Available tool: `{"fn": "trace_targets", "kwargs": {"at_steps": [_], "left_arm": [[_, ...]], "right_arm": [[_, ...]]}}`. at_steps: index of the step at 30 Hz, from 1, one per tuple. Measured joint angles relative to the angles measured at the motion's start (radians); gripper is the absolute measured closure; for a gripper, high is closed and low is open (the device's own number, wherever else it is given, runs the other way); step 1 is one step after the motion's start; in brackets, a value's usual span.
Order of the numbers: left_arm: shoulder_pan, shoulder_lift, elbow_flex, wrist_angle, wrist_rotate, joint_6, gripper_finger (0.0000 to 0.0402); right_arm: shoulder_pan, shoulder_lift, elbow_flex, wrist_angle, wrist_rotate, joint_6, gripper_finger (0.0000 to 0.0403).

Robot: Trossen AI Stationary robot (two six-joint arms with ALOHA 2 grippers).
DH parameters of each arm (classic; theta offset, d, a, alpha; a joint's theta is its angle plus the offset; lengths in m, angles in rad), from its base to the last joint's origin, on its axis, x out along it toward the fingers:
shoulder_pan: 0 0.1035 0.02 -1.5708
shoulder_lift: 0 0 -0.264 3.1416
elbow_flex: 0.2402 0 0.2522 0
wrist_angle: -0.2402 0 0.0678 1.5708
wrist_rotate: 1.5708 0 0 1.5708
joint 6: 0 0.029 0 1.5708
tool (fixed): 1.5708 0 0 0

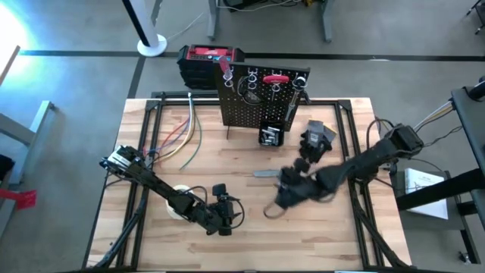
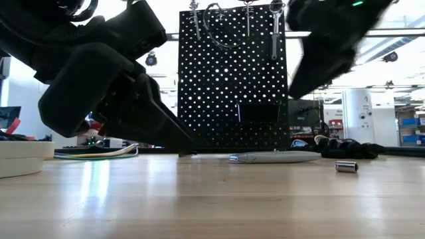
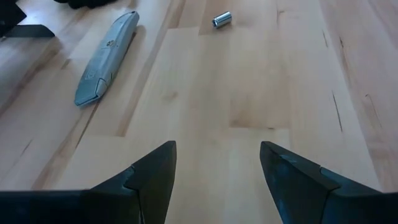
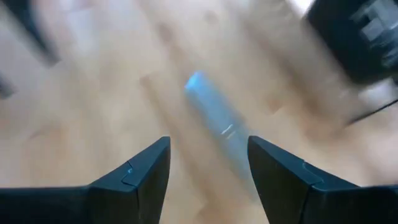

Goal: Hang tools onto peg board
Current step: Put the socket into the black bin on the peg board

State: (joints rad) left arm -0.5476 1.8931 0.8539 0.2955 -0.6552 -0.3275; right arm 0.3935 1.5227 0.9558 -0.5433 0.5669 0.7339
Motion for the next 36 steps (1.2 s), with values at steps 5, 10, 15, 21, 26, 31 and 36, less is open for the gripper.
{"fn": "trace_targets", "kwargs": {"at_steps": [5, 10, 15, 21, 26, 31, 36], "left_arm": [[0.005, 0.000, 0.000, 0.002, -0.013, 0.002, 0.0178], [0.015, 0.000, 0.000, 0.011, -0.016, 0.003, 0.0178], [0.021, 0.000, 0.000, 0.035, -0.017, 0.003, 0.0178], [0.021, 0.000, 0.000, 0.043, -0.016, 0.003, 0.0178], [0.021, 0.000, 0.000, 0.042, -0.016, 0.004, 0.0178], [0.021, 0.000, 0.000, 0.042, -0.016, 0.004, 0.0178], [0.021, 0.000, 0.000, 0.042, -0.016, 0.004, 0.0178]], "right_arm": [[0.152, 0.004, -0.042, 0.008, -0.004, 0.183, 0.0208], [0.256, 0.029, -0.064, 0.009, -0.003, 0.359, 0.0208], [0.303, 0.084, -0.095, 0.009, 0.020, 0.460, 0.0208], [0.312, 0.113, -0.188, 0.003, 0.064, 0.570, 0.0209], [0.311, 0.078, -0.318, 0.127, 0.065, 0.647, 0.0209], [0.311, 0.048, -0.447, 0.500, 0.064, 0.554, 0.0209], [0.311, 0.047, -0.492, 0.598, 0.080, 0.582, 0.0209]]}}
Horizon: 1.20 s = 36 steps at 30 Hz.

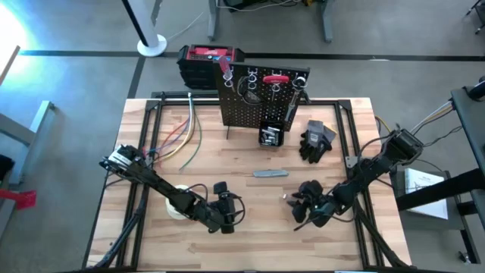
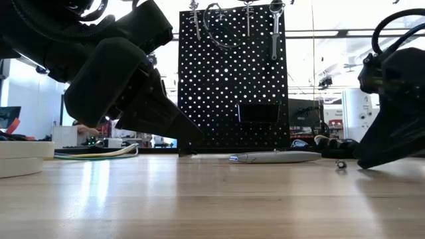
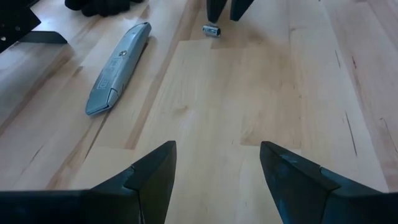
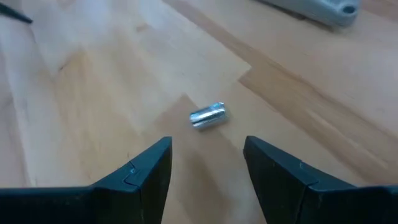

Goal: Hang tools onto peg board
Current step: Put the socket into the black bin on the peg board

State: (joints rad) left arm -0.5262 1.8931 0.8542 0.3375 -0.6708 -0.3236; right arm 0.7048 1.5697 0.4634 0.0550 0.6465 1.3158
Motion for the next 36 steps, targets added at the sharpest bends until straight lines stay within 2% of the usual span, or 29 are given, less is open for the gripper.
{"fn": "trace_targets", "kwargs": {"at_steps": [6, 13, 18, 24, 30, 36], "left_arm": [[0.004, 0.000, 0.000, 0.003, 0.000, 0.000, 0.0178], [0.008, 0.000, 0.000, 0.005, 0.000, 0.003, 0.0178], [0.010, 0.000, 0.000, 0.007, 0.000, 0.004, 0.0178], [0.010, 0.000, 0.000, 0.006, 0.000, 0.004, 0.0178], [0.011, 0.000, 0.000, 0.006, 0.000, 0.012, 0.0178], [0.013, 0.000, 0.000, 0.006, 0.000, 0.017, 0.0178]], "right_arm": [[-0.006, 0.000, 0.008, -0.011, 0.064, -0.022, 0.0209], [-0.017, 0.003, 0.030, 0.011, 0.073, -0.311, 0.0202], [-0.044, 0.033, 0.035, 0.058, 0.081, -0.456, 0.0148], [-0.090, 0.105, 0.040, 0.118, 0.088, -0.475, 0.0070], [-0.130, 0.175, 0.065, 0.146, 0.094, -0.471, 0.0060], [-0.164, 0.216, 0.071, 0.276, 0.078, -0.599, 0.0061]]}}
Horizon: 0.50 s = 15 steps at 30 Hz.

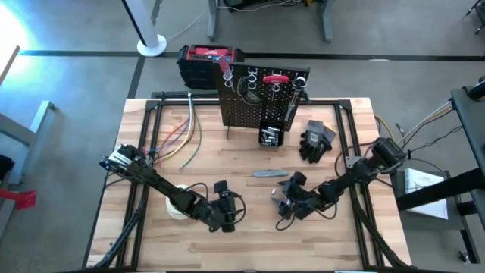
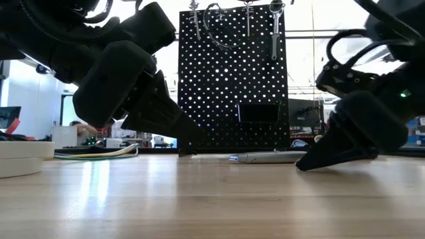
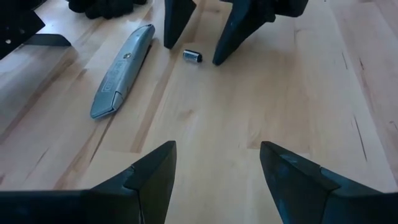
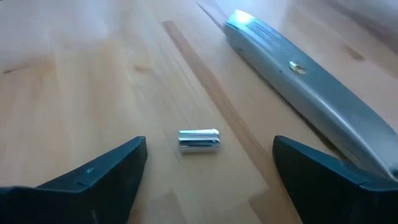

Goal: Hang tools onto peg board
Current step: Put the socket into the black bin on the peg board

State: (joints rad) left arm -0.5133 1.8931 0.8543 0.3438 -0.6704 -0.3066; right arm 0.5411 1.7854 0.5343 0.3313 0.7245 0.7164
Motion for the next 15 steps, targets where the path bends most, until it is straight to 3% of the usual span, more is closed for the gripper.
{"fn": "trace_targets", "kwargs": {"at_steps": [4, 15], "left_arm": [[0.001, 0.000, 0.000, 0.000, 0.000, 0.000, 0.0178], [0.005, 0.000, 0.000, 0.000, 0.000, 0.006, 0.0178]], "right_arm": [[-0.035, 0.003, 0.001, 0.027, -0.063, -0.037, 0.0086], [-0.094, 0.004, 0.005, 0.096, -0.159, -0.154, 0.0200]]}}
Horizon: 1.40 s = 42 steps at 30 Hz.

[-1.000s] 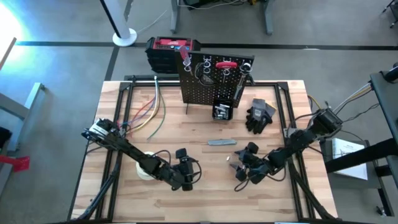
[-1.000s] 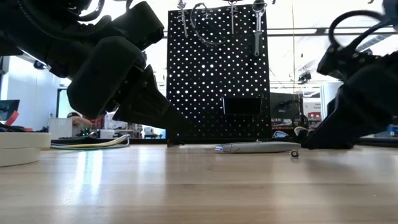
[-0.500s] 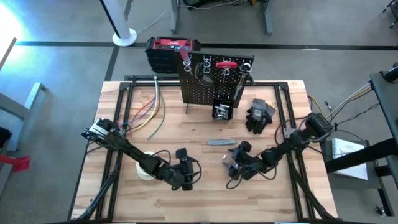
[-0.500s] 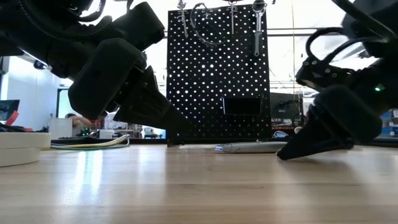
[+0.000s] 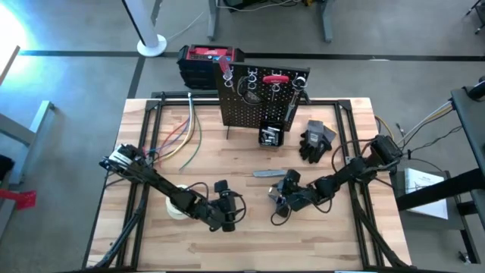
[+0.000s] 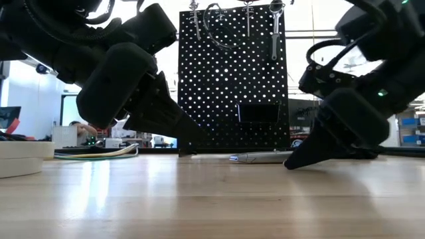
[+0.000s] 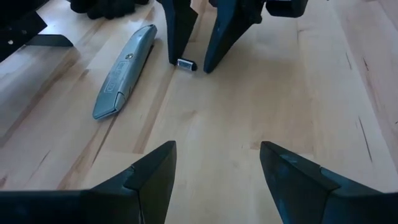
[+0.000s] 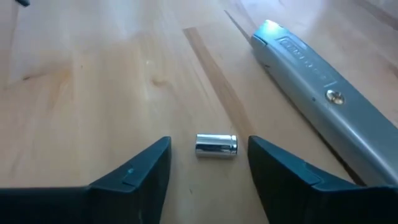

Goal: Hang tools onto peg board
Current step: Put the socket into the black bin on the peg board

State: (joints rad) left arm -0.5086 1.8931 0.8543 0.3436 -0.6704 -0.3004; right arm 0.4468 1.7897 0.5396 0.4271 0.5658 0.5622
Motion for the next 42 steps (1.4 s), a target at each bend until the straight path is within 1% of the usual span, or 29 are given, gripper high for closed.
{"fn": "trace_targets", "kwargs": {"at_steps": [2, 7, 10, 13, 17, 18, 29, 32, 35, 38, 42], "left_arm": [[0.001, 0.000, 0.000, 0.000, 0.000, 0.000, 0.0178], [0.001, 0.000, 0.000, 0.000, 0.000, 0.000, 0.0178], [0.001, 0.000, 0.000, 0.000, 0.000, 0.000, 0.0178], [0.001, 0.000, 0.000, 0.000, 0.000, 0.000, 0.0178], [0.001, 0.000, 0.000, 0.000, 0.000, 0.000, 0.0178], [0.001, 0.000, 0.000, 0.000, 0.000, 0.000, 0.0178], [0.001, 0.000, 0.000, 0.000, 0.001, -0.008, 0.0178], [0.001, 0.000, 0.000, -0.001, 0.001, -0.008, 0.0178], [0.001, 0.000, 0.000, -0.004, 0.001, -0.008, 0.0178], [0.001, 0.000, 0.001, -0.008, 0.001, -0.014, 0.0178], [0.001, 0.000, 0.001, -0.015, 0.002, -0.019, 0.0178]], "right_arm": [[-0.017, 0.000, 0.004, 0.001, -0.011, -0.007, 0.0206], [-0.055, 0.000, 0.007, 0.007, -0.052, -0.022, 0.0207], [-0.059, 0.000, 0.007, 0.004, -0.060, -0.026, 0.0222], [-0.060, 0.000, 0.008, 0.000, -0.061, -0.025, 0.0265], [-0.060, -0.001, 0.008, 0.000, -0.060, -0.026, 0.0346], [-0.060, -0.001, 0.008, 0.001, -0.060, -0.031, 0.0361], [-0.057, -0.005, 0.031, -0.012, -0.080, -0.049, 0.0364], [-0.053, -0.031, 0.048, -0.015, -0.089, -0.072, 0.0364], [-0.054, -0.074, 0.065, -0.007, -0.073, -0.120, 0.0363], [-0.056, -0.134, 0.076, -0.030, -0.007, -0.170, 0.0363], [-0.079, -0.236, 0.078, -0.056, 0.123, -0.224, 0.0361]]}}
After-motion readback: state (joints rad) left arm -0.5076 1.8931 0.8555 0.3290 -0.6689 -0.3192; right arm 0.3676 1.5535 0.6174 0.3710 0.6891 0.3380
